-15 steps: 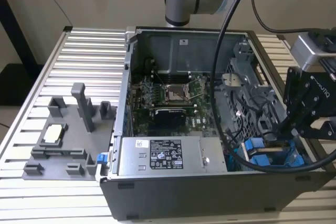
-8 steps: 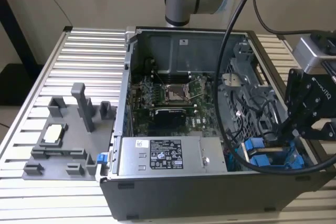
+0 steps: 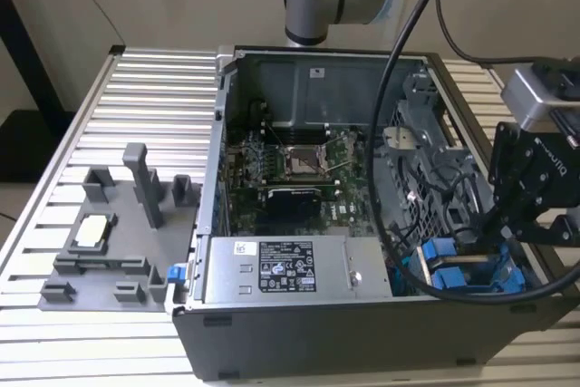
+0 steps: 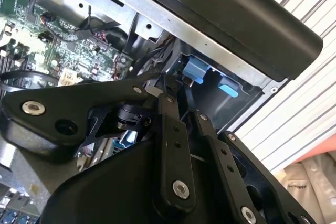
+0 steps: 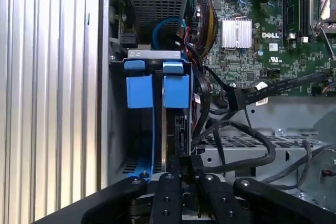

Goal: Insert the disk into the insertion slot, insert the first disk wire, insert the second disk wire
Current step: 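Insert the first disk wire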

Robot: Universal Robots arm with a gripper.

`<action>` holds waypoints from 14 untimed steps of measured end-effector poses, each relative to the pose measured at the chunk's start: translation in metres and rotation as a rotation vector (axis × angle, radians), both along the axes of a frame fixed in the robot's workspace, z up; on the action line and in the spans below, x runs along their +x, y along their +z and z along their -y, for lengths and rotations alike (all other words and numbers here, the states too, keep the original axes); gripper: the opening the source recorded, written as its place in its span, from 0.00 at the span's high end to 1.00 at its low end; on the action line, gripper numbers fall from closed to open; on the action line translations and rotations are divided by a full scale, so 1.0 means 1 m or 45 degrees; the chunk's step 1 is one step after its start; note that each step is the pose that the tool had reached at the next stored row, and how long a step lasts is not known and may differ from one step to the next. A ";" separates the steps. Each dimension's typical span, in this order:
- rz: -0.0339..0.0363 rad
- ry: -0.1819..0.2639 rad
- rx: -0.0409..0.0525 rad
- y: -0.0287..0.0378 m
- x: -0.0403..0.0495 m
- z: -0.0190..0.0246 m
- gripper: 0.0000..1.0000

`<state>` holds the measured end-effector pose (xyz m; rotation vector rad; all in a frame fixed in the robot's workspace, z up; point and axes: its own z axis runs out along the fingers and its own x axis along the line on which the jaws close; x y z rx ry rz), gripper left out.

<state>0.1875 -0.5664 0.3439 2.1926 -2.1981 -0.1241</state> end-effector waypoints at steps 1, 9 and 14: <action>-0.0007 -0.002 0.000 -0.0002 -0.0001 0.0000 0.81; -0.0051 -0.010 0.000 -0.0010 -0.0002 0.0000 0.81; -0.0052 -0.011 0.005 -0.0013 -0.0013 0.0001 0.81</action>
